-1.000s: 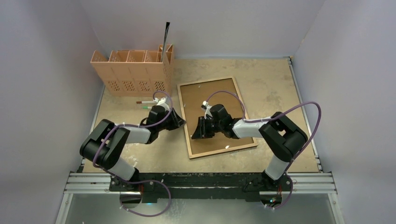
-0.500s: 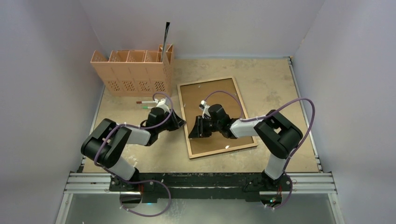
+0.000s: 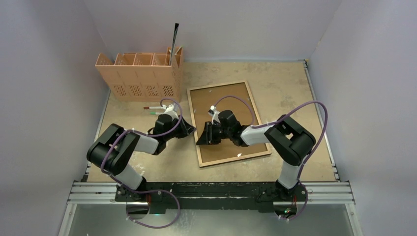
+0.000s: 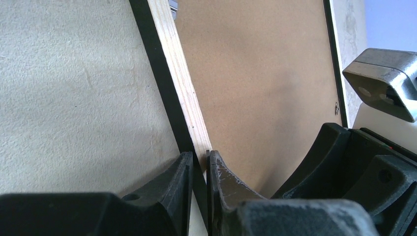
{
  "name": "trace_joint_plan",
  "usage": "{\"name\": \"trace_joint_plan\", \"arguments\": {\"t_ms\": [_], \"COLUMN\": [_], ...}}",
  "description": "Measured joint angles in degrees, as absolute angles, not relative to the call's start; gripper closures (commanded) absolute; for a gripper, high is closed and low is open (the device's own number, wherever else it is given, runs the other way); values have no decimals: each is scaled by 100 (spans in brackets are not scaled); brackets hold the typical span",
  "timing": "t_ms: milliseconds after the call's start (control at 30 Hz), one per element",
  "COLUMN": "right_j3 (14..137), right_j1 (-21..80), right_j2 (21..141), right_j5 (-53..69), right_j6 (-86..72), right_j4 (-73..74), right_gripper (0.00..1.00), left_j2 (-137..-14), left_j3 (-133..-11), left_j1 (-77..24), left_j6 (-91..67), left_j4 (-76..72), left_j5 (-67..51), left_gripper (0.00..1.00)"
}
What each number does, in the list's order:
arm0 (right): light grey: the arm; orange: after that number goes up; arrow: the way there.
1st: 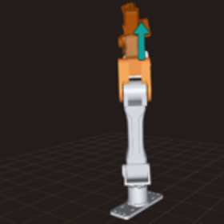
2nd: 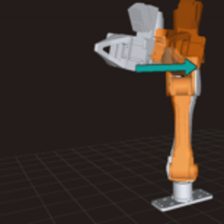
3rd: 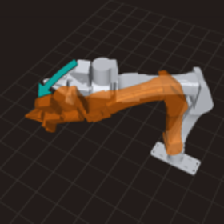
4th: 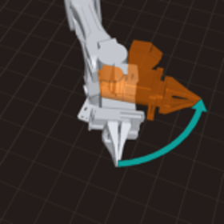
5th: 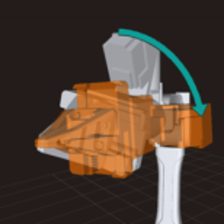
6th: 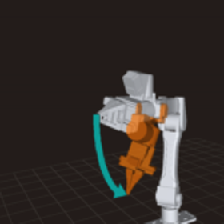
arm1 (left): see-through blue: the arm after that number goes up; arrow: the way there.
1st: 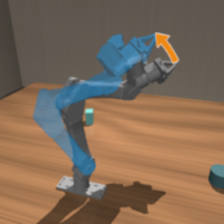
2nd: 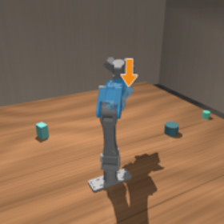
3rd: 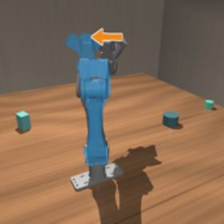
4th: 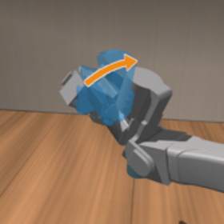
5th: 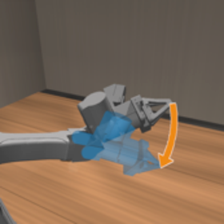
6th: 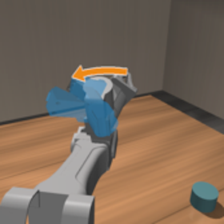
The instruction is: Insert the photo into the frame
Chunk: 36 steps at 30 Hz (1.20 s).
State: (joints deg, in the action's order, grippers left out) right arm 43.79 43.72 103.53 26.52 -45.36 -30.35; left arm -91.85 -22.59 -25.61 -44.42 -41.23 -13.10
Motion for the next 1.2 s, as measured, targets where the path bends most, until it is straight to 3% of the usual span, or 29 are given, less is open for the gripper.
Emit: {"name": "trace_joint_plan", "arguments": {"t_ms": [233,533,867,1200], "right_j3": [4316,3997,4980,6464], "right_j1": [4386,4388,4001,3680], "right_j2": [10309,9120,9863,11257], "right_j5": [2646,2276,1334,1179], "right_j6": [-4541,-4484,-4665,-4783], "right_j4": [-3155,-2917,-2346,-2316], "right_gripper": [62,62,61,60], "left_j2": [-9183,-9139,-9146,-9247], "left_j3": [-2259,-2305,-2394,-2432], "left_j1": [-2561,-2565,-2602,-2600], "left_j6": [-4442,-4447,-4447,-4565], "left_j4": [-4125,-3907,-3756,-3804], "left_j5": [-1308,-1197,-1177,-1181], "left_gripper": [81,63,68,73]}}
